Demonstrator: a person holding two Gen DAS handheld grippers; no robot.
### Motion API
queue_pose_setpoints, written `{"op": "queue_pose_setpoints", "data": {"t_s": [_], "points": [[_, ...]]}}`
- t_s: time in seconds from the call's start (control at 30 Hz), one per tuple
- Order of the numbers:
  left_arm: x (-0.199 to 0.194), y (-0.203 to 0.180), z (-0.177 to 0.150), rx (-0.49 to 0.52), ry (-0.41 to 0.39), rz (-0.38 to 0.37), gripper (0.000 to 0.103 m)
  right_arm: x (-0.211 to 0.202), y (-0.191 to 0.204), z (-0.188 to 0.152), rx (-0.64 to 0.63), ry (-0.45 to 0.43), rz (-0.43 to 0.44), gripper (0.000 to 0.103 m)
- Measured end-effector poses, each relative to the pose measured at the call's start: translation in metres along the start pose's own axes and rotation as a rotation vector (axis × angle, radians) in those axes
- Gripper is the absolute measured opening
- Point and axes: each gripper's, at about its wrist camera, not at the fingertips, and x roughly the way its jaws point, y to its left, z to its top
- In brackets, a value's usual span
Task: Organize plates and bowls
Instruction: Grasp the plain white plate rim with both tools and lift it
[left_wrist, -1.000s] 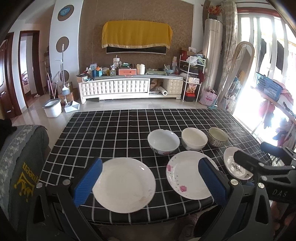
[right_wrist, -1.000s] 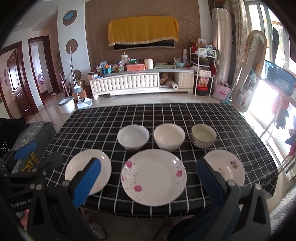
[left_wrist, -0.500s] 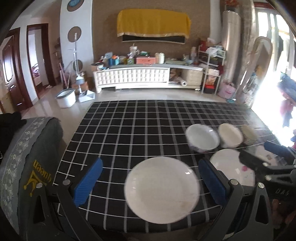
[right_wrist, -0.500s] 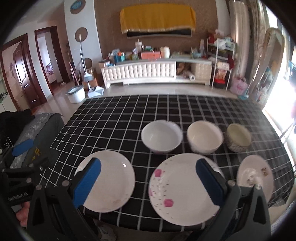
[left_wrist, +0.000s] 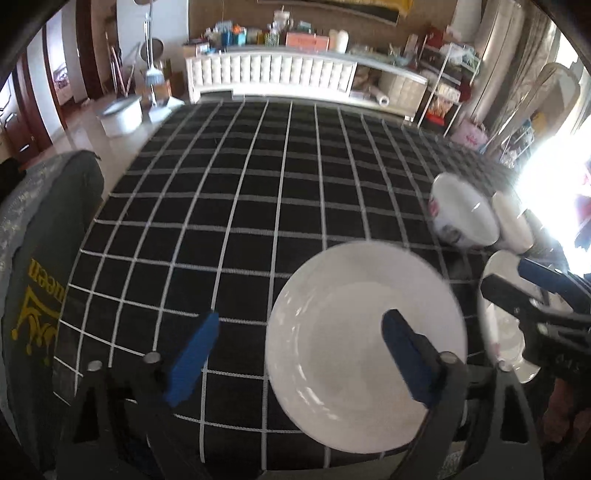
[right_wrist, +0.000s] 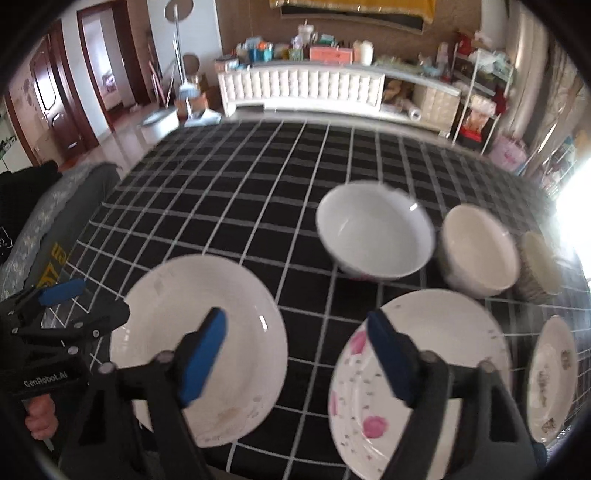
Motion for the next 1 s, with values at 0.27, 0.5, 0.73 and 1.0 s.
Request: {"op": "queue_pose_setpoints", "data": {"t_s": [0.27, 0.5, 0.73, 1.0], "points": [[0.044, 0.023, 0.002, -0.017, 0.119, -0.013, 0.061, 0.037, 0.004, -0.003, 0.023, 0.092, 0.027, 0.064], [0.053, 0.029, -0.002, -0.015, 0.165, -0.038, 0.031, 0.056, 0.011, -0.010, 0.023, 0.167, 0.007, 0.045], [0.054, 0.024, -0.002, -0.023, 0.205, -0.070, 0.015, 0.060, 0.007, -0.019, 0.070, 0.188, -0.030, 0.033], [0.053, 0.026, -0.005, -0.085, 0.226, -0.059, 0.015, 0.054, -0.003, -0.025, 0.147, 0.156, 0.007, 0.027]]}}
